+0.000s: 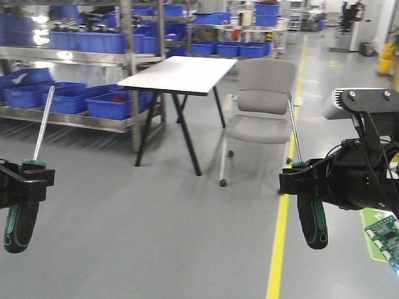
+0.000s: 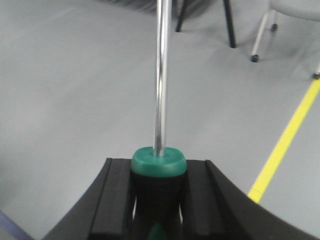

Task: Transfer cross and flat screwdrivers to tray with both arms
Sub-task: 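Hold both screwdrivers while the base turns away from the table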

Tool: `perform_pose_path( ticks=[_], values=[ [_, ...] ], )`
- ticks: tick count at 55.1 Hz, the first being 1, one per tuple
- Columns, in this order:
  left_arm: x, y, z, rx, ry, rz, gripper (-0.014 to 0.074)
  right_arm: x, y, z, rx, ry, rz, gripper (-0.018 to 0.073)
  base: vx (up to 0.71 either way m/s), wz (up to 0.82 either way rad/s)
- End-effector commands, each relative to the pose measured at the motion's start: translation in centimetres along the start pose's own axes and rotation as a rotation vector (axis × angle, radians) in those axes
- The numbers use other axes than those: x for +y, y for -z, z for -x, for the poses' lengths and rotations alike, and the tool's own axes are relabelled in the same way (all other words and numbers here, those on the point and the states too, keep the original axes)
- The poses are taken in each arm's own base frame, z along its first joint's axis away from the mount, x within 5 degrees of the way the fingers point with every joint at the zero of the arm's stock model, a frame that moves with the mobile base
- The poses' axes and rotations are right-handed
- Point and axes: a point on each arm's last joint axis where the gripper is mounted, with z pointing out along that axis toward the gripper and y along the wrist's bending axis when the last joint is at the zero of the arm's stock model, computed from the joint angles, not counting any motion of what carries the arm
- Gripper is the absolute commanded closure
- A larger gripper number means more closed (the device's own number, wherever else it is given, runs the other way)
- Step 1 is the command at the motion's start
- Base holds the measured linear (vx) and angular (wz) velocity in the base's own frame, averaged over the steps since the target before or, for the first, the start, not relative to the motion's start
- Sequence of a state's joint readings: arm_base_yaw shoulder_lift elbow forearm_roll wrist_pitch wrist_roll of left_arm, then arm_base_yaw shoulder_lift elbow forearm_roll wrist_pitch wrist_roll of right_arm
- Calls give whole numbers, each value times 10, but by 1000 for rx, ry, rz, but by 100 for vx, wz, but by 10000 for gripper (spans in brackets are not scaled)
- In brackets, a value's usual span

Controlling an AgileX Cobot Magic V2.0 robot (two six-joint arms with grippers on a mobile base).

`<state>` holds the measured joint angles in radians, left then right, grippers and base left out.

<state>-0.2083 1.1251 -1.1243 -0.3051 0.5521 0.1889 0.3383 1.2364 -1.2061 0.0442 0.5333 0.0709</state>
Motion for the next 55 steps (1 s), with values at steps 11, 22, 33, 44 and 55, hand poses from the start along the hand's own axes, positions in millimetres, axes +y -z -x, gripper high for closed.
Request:
perform_pose_path(
  ticks=[11,22,33,44,55],
  values=[
    [-4,14,19,-139,10,-5,594,2,16,21,-150,7,9,567,22,-47],
    [-4,14,19,-139,10,-5,594,2,16,20,-146,7,9,567,28,-37],
    [-4,14,19,-139,10,-5,594,2,16,20,-146,7,9,567,34,-21],
    [-4,14,19,-139,10,-5,594,2,16,20,-144,7,8,567,39,-2],
    [-4,14,19,-139,10,-5,594,2,16,20,-143,7,8,567,43,23]
  ],
)
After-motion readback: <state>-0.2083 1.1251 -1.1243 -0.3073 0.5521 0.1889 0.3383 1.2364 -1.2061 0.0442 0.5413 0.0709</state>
